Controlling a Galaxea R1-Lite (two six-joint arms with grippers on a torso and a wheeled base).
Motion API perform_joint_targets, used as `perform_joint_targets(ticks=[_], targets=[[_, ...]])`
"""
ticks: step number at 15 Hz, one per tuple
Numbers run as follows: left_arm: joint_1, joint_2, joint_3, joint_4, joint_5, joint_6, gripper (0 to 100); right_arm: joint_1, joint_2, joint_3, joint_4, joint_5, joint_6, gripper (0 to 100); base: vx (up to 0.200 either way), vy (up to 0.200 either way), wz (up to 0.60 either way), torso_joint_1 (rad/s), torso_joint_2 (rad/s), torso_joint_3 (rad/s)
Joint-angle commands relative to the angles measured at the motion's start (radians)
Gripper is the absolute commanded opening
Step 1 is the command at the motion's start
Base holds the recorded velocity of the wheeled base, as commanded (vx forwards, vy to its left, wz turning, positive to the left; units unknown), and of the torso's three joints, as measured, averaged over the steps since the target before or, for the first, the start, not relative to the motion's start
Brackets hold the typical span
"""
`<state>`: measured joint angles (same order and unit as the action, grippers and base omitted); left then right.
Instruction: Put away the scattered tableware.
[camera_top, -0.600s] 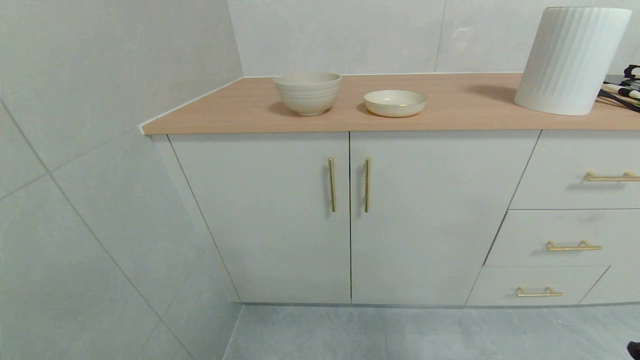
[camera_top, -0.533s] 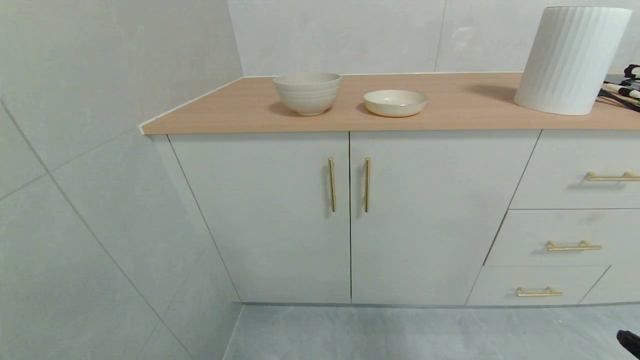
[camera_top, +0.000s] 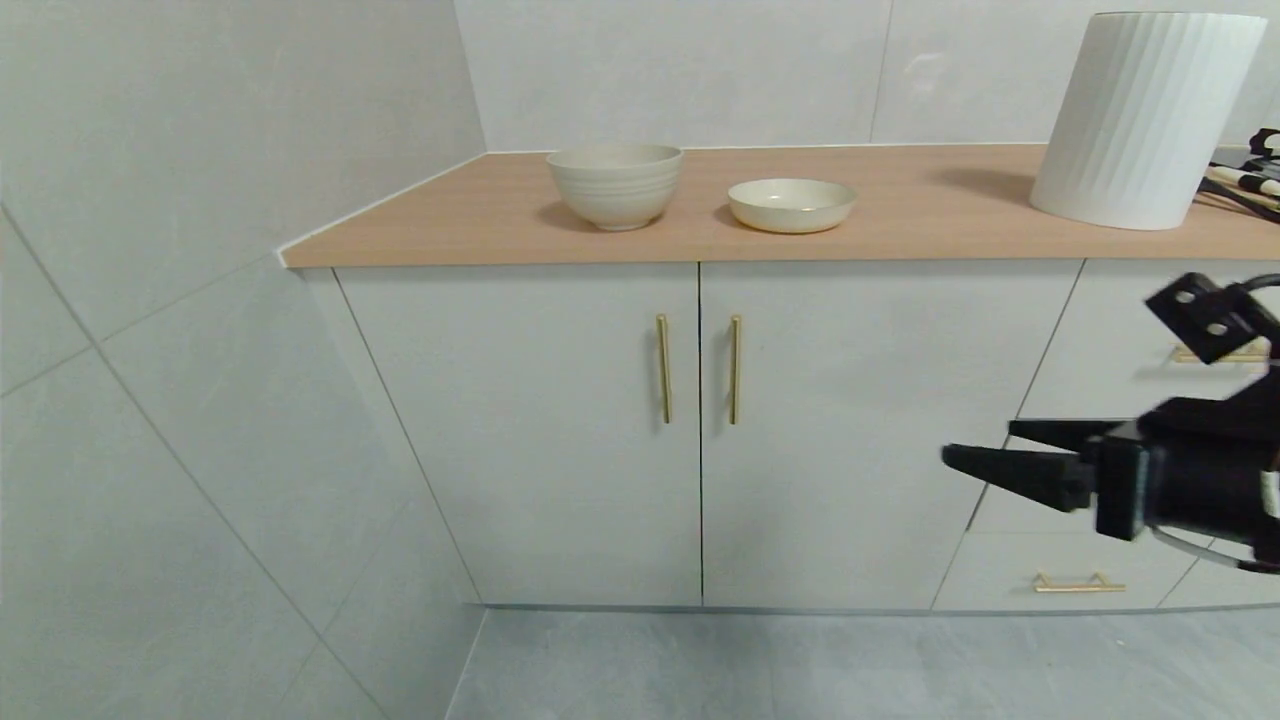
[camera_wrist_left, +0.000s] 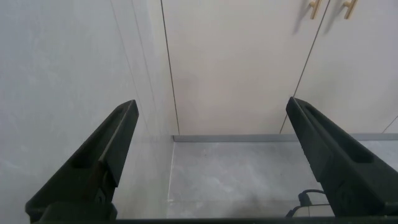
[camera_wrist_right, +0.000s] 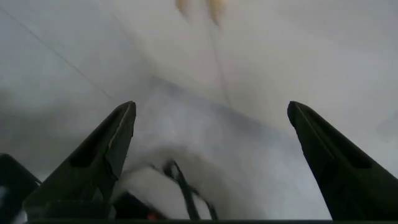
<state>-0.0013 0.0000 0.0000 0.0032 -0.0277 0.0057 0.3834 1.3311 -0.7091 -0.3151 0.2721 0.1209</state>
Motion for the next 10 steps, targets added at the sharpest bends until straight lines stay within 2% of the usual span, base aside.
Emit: perform_joint_targets(ticks=[1, 4, 8, 10], targets=[[0.0, 0.0, 0.0, 0.0, 0.0, 0.0, 100, 0.124, 0.25, -0.104, -0.076, -0.005, 0.054, 100, 0.0, 0.0, 0.0, 0.0, 0.0, 0.0], [0.0, 0.0, 0.0, 0.0, 0.0, 0.0, 100, 0.129, 0.39, -0.147, -0.269, -0.005, 0.066, 100, 0.0, 0.0, 0.0, 0.0, 0.0, 0.0], [0.0, 0.0, 0.0, 0.0, 0.0, 0.0, 100, 0.13, 0.573, -0.346, -0.303, -0.002, 0.083, 100, 0.0, 0.0, 0.0, 0.0, 0.0, 0.0], [0.0, 0.0, 0.0, 0.0, 0.0, 0.0, 100, 0.14, 0.651, -0.467, -0.298, 0.001, 0.166, 100, 0.0, 0.0, 0.0, 0.0, 0.0, 0.0]])
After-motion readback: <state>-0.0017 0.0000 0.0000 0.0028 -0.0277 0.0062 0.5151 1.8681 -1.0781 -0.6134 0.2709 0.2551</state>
